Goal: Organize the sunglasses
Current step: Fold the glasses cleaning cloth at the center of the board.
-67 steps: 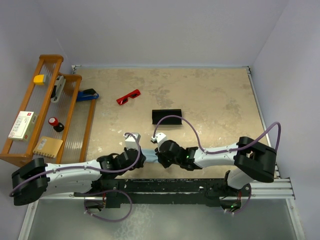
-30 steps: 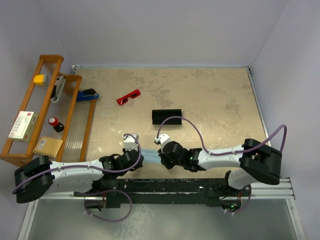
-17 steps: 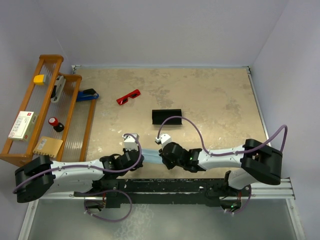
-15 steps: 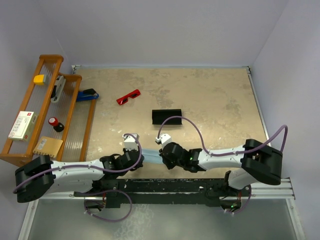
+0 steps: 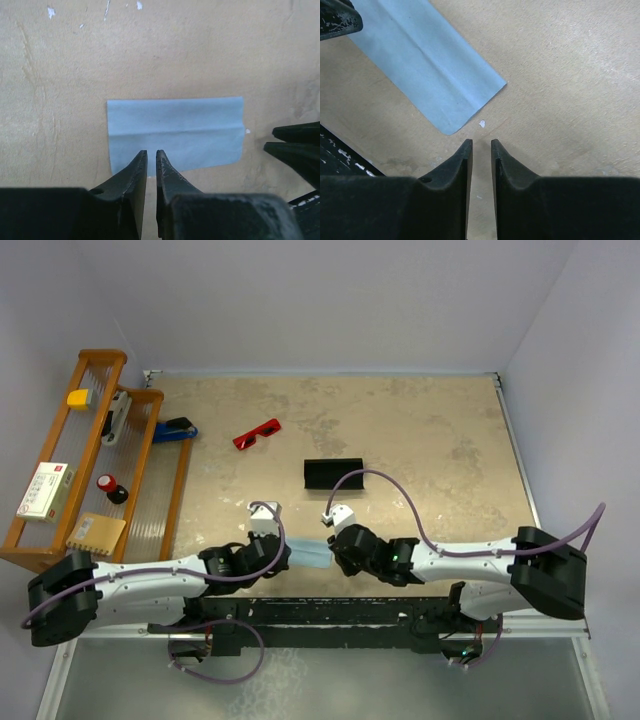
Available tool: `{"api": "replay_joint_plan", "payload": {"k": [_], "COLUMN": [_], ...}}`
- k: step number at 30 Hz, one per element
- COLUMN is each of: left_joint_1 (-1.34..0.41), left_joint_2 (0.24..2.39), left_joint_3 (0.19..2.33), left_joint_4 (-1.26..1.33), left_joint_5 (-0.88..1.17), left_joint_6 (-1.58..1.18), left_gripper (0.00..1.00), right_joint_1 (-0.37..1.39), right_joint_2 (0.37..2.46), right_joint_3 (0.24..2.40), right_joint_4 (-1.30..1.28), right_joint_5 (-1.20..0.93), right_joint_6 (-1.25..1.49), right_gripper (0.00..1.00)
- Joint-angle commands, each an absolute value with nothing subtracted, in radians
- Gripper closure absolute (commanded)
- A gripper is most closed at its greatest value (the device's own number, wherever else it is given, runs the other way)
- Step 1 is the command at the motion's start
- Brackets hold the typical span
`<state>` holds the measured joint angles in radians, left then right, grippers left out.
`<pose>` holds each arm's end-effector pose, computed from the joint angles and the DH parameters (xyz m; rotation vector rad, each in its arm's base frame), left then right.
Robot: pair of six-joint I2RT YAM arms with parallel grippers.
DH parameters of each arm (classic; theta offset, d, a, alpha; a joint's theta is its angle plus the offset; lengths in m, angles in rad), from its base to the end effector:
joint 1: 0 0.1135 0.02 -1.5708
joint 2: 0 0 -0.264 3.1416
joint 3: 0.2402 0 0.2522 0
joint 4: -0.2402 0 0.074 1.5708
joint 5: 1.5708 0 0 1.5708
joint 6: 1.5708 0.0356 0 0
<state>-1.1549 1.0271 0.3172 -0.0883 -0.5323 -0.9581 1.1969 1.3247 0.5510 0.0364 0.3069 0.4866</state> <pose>0.0898 -0.1586 0.1503 -0.0275 2.2842 -0.4995 0.1023 0.2314 0.1687 -0.6571 2.2282 0.5264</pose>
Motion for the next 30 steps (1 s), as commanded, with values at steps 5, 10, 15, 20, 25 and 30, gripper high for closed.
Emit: {"api": "replay_joint_plan", "payload": {"k": [5, 10, 15, 20, 25, 30], "left_joint_1": [-1.166, -1.166, -1.165, -1.165, -1.166, -1.166], "left_joint_2": [0.944, 0.915, 0.895, 0.923, 1.009, 1.079], "left_joint_3": [0.451, 0.466, 0.453, 0.458, 0.459, 0.447], "left_joint_4": [-0.253, -0.346, -0.406, -0.411, -0.368, -0.310], "left_joint_5": [-0.623, -0.639, -0.646, -0.640, -0.633, -0.624], "left_joint_6": [-0.953, -0.987, -1.030, -1.034, -1.040, -1.044], "left_gripper": [0.88, 0.70, 0.62, 0.61, 0.61, 0.61], "right_joint_1": [1.194, 1.195, 1.194, 1.196, 1.195, 1.194], "right_joint_2": [1.261, 1.262, 1.250, 1.250, 1.239, 1.220], "right_joint_3": [0.571, 0.569, 0.556, 0.549, 0.537, 0.518], "right_joint_4": [0.020, 0.021, 0.041, 0.053, 0.060, 0.060], "right_joint_5": [0.348, 0.342, 0.347, 0.342, 0.336, 0.334], "right_joint_6": [0.516, 0.532, 0.541, 0.543, 0.545, 0.549], "right_gripper": [0.75, 0.73, 0.72, 0.72, 0.72, 0.72]}}
